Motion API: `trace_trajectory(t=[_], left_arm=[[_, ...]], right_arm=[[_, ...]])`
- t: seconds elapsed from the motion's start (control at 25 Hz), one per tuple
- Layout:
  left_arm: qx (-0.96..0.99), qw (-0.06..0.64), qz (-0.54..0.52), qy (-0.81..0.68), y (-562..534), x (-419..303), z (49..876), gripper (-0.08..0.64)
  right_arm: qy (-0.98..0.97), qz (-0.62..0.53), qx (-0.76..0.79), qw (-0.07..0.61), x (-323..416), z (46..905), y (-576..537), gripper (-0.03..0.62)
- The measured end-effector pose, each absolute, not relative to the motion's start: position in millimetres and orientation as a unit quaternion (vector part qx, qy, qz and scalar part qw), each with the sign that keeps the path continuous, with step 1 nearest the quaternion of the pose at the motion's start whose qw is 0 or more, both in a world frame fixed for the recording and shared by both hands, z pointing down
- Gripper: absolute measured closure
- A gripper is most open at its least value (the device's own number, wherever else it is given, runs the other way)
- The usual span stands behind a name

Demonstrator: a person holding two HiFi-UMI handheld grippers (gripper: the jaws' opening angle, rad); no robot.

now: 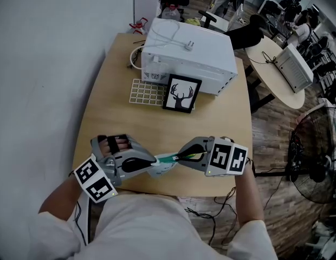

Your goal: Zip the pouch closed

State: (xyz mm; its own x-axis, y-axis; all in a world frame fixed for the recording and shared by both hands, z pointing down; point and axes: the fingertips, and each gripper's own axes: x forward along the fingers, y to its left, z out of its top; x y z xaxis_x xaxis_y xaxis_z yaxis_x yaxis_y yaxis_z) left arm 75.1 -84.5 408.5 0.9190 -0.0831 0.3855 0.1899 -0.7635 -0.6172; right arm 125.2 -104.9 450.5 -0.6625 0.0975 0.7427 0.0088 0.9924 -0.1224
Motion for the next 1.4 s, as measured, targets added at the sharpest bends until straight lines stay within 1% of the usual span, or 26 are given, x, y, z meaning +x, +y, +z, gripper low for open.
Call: trace_trajectory(t=[0.16, 0.32, 1.08, 1.4], left_arm=[[-0.919, 0.337, -0.201, -0.025, -83.9, 74.3, 408.6, 0.535], [-0.922, 0.330, -0.200, -0.019, -83.8, 71.5, 410.8, 0.535], [-0.929, 0.313, -0.195, 0.006, -80.3, 53.0, 409.4, 0.535], [-0.933, 0.301, -0.196, 0.016, -80.3, 41.4, 410.1, 0.537]], right_arm=[[-0.910, 0.055, -0.031, 0.409, 124.9, 449.8, -105.1, 0.561], [-0.900, 0.047, -0.029, 0.432, 130.0, 456.3, -107.1, 0.561], [-0.902, 0.049, -0.008, 0.429, 132.0, 449.9, -106.7, 0.560], [-0.896, 0.036, 0.014, 0.442, 135.8, 449.0, -109.7, 0.560]])
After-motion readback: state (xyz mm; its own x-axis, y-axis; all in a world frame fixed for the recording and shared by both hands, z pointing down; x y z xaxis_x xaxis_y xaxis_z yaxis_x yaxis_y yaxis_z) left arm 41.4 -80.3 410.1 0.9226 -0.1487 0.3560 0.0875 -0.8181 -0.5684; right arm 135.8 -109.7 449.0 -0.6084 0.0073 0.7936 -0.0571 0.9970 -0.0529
